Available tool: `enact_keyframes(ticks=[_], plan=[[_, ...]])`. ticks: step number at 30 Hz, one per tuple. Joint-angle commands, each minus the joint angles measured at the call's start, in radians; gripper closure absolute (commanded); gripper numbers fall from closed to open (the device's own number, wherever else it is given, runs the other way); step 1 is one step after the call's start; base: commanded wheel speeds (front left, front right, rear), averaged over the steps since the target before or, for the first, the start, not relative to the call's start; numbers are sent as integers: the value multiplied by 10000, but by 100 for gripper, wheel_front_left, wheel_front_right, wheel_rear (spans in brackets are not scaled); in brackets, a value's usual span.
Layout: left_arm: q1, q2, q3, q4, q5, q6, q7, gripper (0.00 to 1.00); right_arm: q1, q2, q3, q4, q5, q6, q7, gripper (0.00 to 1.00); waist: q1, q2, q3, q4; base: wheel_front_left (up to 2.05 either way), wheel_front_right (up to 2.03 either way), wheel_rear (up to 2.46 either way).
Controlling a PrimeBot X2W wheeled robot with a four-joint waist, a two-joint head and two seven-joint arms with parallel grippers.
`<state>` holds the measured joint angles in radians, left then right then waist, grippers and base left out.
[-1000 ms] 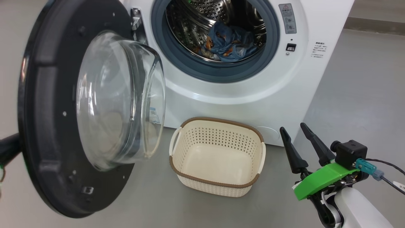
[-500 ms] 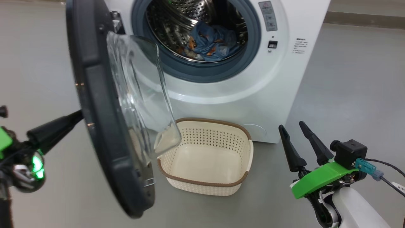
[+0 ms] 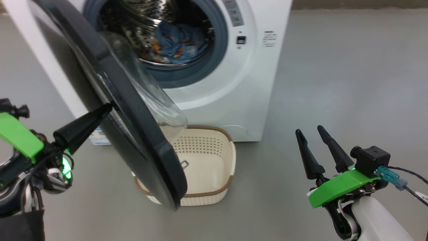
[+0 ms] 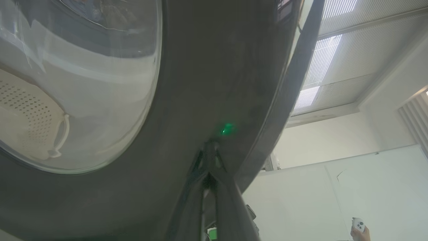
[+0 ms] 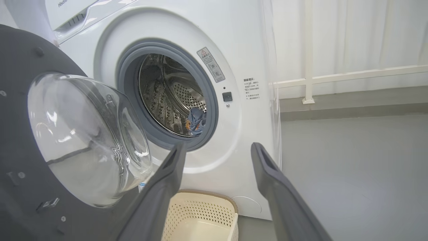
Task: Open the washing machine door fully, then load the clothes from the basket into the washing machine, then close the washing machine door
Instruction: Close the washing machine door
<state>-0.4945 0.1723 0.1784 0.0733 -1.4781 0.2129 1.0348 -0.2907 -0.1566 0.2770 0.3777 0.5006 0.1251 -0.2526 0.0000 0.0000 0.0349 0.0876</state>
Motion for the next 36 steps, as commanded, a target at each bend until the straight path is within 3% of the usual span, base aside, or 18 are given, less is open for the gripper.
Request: enact_keyframes(ticks=[1,10,18,36], plan=[[-303,175,234,-216,175,-101,-112,100,-80,33,76,-279,-72,56,-91,0,0,0,203,-769,0,0,0],[-729,-29,490,121,393,-627,-939,100,-109,86,87,-304,-94,56,-91,0,0,0,395,-1962,0,0,0],[-970,-81,492,436,590,-916,-1282,100,-140,55,81,-362,-114,56,-91,0,0,0,580,-2458,0,0,0],[-974,24,432,427,997,-1284,-1613,100,-37,56,-63,-354,-161,56,-91,0,0,0,450,-1815,0,0,0]])
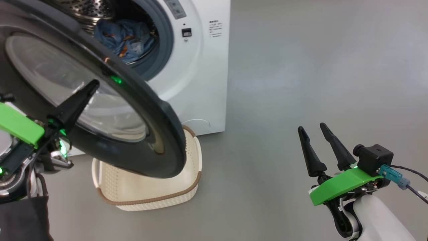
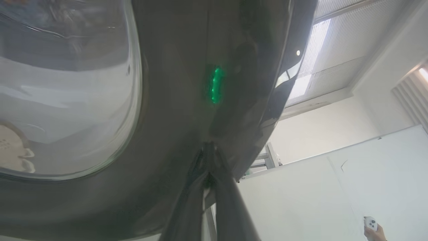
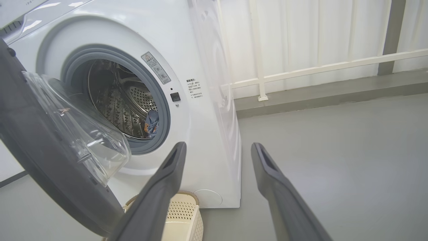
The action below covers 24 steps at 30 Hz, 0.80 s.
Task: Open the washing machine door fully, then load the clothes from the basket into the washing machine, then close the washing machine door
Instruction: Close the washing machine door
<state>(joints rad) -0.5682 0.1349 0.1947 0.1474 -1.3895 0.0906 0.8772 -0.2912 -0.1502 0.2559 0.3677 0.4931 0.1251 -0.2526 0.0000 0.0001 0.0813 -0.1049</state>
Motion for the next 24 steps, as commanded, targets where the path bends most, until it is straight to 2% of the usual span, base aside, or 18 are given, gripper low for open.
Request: enact_keyframes(ticks=[1,3,4,6,7,8,11,18,24], plan=[[-209,443,274,-301,253,-70,-158,100,-29,-12,138,-259,-88,56,-91,0,0,-1,-15,164,0,0,0],[-121,542,246,-290,535,-113,-354,98,-33,-11,135,-264,-94,56,-91,0,0,-1,-21,240,0,0,0],[-58,585,208,-299,675,-173,-435,76,-32,-15,119,-263,-96,56,-91,0,0,-1,-30,287,0,0,0],[102,694,144,-366,944,-360,-589,51,-32,-16,102,-266,-104,56,-91,0,0,-1,-45,351,0,0,0],[193,764,119,-403,1120,-470,-710,15,-30,-20,91,-272,-110,56,-91,0,0,-1,-48,382,0,0,0],[295,837,109,-423,1314,-574,-863,0,-30,-25,84,-275,-116,56,-91,0,0,-1,-52,407,0,0,0],[605,962,142,-412,1833,-857,-1410,0,-29,-37,72,-284,-126,56,-91,0,0,-1,-59,442,0,0,0],[1472,1151,73,-687,3035,-1836,-2904,0,-29,-90,41,-340,-119,56,-91,0,0,-1,-7,410,0,0,0],[2333,1278,-275,-873,4410,-2155,-4848,0,-71,-94,13,-374,-136,56,-91,0,0,-1,38,291,0,0,0]])
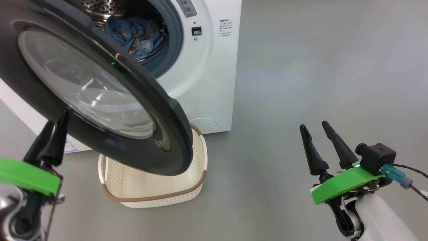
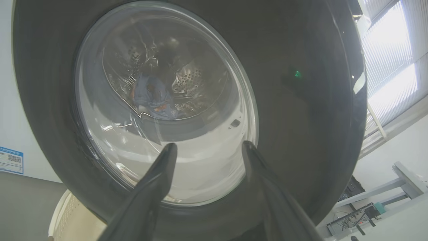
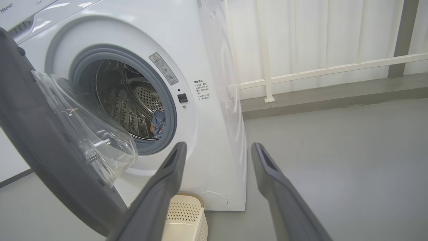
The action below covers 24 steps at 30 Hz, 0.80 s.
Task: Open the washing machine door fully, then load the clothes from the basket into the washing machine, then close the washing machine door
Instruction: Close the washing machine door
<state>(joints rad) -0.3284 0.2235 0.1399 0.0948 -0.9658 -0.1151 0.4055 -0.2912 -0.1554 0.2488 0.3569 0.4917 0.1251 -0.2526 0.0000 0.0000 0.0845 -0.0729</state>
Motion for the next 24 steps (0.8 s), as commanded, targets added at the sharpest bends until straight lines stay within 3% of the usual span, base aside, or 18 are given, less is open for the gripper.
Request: enact_keyframes(ticks=[1,12,17,24], plan=[[92,414,194,-362,384,-115,-467,0,-72,-41,79,-274,-125,56,-91,0,0,0,14,-55,0,0,0],[1359,156,-365,-294,1903,-151,-3917,0,-12,-76,-26,-362,-159,56,-91,0,0,0,128,-189,0,0,0],[1702,369,-933,156,2895,-153,-5356,0,8,-136,-110,-421,-209,56,-91,0,0,0,204,-125,0,0,0],[1834,260,-1174,860,3960,70,-6370,0,58,-176,-152,-444,-255,56,-91,0,0,0,210,-61,0,0,0]])
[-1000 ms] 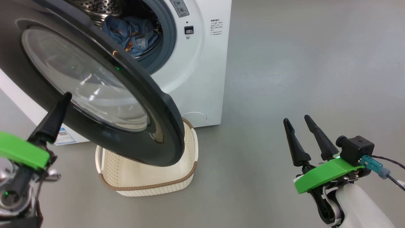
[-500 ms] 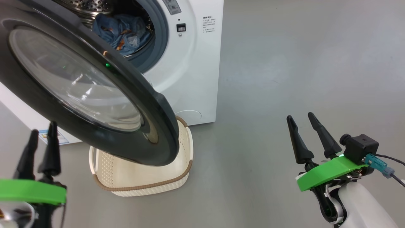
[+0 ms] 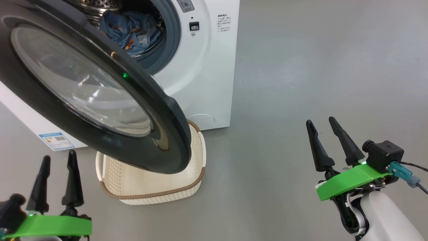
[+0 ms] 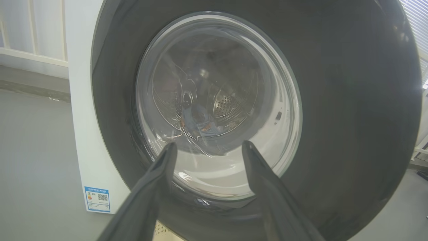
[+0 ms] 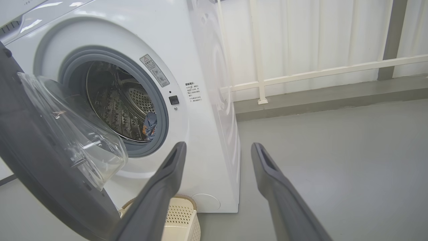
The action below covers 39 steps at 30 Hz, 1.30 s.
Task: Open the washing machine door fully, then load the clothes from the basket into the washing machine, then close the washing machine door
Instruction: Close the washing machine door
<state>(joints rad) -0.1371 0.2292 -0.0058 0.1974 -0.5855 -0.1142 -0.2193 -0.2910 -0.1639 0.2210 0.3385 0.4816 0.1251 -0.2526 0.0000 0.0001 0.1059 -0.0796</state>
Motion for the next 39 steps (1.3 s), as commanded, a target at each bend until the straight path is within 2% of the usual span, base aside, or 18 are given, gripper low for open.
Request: enact_keyframes(ticks=[1,25,39], plan=[[-56,168,268,-109,256,90,-181,0,55,-94,127,-252,-156,56,-91,0,0,-1,-14,9,0,0,0],[245,-541,440,-26,989,113,-422,0,39,-181,234,-160,-113,56,-91,0,0,-1,-182,71,0,0,0],[264,-702,524,-14,1083,42,-424,0,54,-240,292,-137,-65,56,-92,0,0,-1,-206,123,0,0,0]])
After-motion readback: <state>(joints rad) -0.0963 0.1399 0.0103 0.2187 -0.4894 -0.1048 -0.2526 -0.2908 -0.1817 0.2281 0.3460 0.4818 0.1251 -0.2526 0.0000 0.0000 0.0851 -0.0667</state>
